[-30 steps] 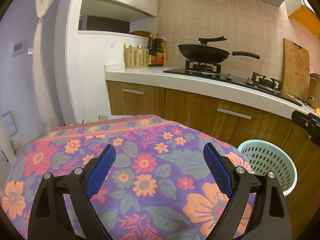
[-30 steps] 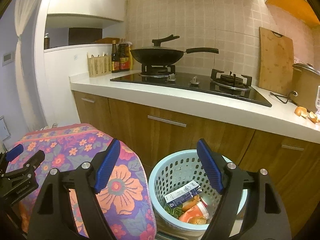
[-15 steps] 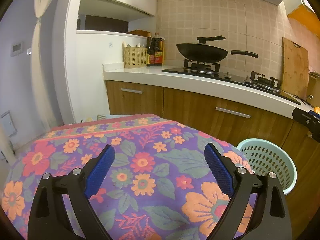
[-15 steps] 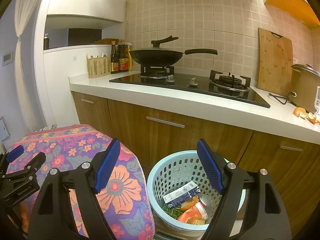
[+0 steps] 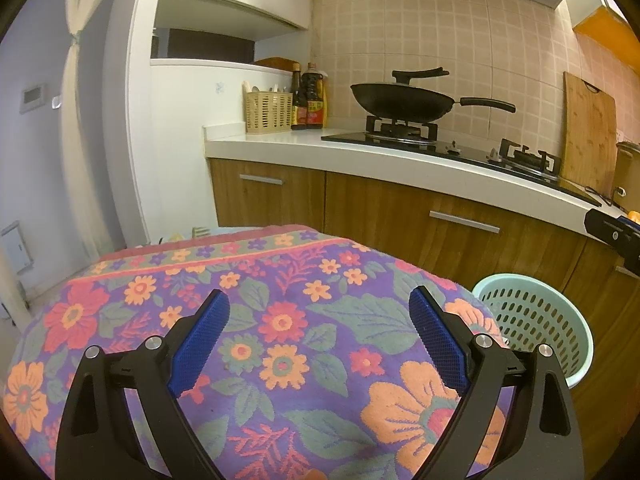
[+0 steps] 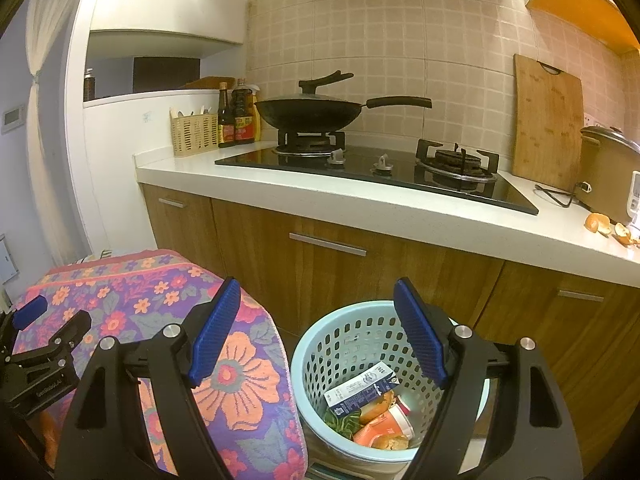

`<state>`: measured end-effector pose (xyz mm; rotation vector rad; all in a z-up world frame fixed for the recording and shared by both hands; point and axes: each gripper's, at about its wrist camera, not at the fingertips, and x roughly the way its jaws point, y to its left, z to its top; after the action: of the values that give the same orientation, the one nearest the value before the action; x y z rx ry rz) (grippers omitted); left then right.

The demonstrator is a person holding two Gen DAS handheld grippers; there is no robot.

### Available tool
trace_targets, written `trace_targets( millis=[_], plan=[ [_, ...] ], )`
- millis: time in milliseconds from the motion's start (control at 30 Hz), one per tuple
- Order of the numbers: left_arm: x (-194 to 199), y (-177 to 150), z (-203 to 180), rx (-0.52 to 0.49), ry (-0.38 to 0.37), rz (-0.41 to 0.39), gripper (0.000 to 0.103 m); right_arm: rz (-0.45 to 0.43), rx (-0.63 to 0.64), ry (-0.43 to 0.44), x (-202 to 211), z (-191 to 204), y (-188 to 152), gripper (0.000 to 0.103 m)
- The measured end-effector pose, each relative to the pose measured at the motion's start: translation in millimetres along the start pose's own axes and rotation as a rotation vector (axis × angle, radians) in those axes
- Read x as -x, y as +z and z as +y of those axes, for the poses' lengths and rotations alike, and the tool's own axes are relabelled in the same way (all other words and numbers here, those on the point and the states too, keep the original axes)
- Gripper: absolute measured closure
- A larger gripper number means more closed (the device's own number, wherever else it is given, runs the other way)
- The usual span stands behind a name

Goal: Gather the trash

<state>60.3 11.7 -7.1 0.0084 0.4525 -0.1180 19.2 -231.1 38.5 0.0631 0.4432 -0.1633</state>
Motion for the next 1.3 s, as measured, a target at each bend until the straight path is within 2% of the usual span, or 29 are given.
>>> trace_targets(
  millis=[700, 833, 1300],
  plan=[
    [0, -2, 2, -0.002, 0.008, -0.004, 0.014, -0.021, 0.010, -0.017, 7, -1, 7, 0.028],
    [3, 0, 0, -0.020, 0.018, -0.021, 0.012, -0.021, 0.008, -0.011, 6, -1, 9, 0.028],
    [0, 0, -1, -0.028, 0.040, -0.004, 0.009, -0.020, 0.008, -0.011, 4, -3, 13, 0.028]
  ],
)
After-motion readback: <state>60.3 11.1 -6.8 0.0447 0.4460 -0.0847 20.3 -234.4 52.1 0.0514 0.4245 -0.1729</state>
